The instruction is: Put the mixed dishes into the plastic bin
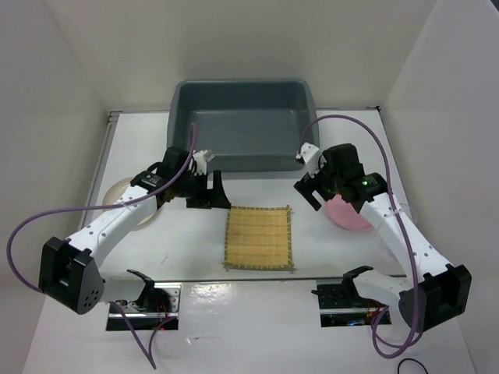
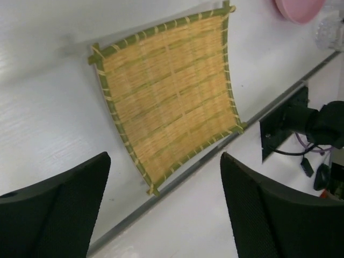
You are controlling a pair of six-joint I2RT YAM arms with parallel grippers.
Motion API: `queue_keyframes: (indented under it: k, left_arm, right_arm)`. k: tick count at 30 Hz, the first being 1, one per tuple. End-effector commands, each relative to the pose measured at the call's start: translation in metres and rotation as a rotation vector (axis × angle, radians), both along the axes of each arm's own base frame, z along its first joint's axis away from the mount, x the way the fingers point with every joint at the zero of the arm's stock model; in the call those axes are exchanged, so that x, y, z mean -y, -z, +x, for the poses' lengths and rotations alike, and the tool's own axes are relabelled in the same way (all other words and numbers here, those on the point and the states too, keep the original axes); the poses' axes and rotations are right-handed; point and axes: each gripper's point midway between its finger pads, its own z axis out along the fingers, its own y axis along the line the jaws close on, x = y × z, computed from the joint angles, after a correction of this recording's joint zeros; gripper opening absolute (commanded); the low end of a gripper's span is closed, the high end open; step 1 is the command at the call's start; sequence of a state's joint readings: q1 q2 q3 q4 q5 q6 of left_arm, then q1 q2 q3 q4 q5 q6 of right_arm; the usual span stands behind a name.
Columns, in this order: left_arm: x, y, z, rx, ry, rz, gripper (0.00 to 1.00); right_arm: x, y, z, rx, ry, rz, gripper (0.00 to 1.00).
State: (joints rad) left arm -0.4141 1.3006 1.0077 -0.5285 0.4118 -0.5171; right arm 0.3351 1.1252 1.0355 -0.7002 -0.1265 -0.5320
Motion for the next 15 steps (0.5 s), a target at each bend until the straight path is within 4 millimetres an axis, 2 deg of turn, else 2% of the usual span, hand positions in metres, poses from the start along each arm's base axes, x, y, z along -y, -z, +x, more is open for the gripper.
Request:
queue_keyframes:
  k: [1,2,3,4,6,7,10,11,14,15]
  left_arm:
    - [0.005,0.010,-0.019,-0.084,0.072,-0.023,0.91]
    - [0.005,0.018,-0.023,-0.110,0.101,-0.013,0.93]
    - [0.005,0.038,-0.030,-0.181,0.117,0.000,0.97]
    - [0.012,0.044,-0.040,-0.216,0.164,-0.020,1.00]
    - [0.017,0.063,-0.049,-0.283,0.188,0.008,1.00]
    - [0.019,0.065,-0.052,-0.296,0.201,0.006,1.00]
    - [0.016,0.076,-0.047,-0.299,0.182,0.042,1.00]
    - [0.017,0.075,-0.048,-0.307,0.173,0.040,1.00]
    - [0.014,0.096,-0.054,-0.378,0.162,0.064,1.00]
    - [0.014,0.100,-0.054,-0.389,0.153,0.065,1.00]
  right_arm:
    - [0.015,0.015,-0.012,-0.024,0.006,-0.070,0.99]
    - [0.012,0.019,-0.014,-0.026,-0.034,-0.088,0.99]
    - [0.005,0.021,-0.019,-0.034,-0.080,-0.086,0.99]
    - [0.001,0.021,-0.020,-0.030,-0.109,-0.089,0.99]
    - [-0.006,0.024,-0.024,-0.031,-0.175,-0.087,0.92]
    - [-0.014,0.026,-0.026,-0.039,-0.213,-0.089,0.71]
    - [-0.024,0.036,-0.023,-0.068,-0.241,-0.077,0.29]
    - [-0.024,0.042,-0.022,-0.079,-0.241,-0.080,0.23]
    - [-0.031,0.068,-0.025,-0.151,-0.303,-0.129,0.13]
    - [-0.033,0.083,-0.029,-0.210,-0.317,-0.148,0.10]
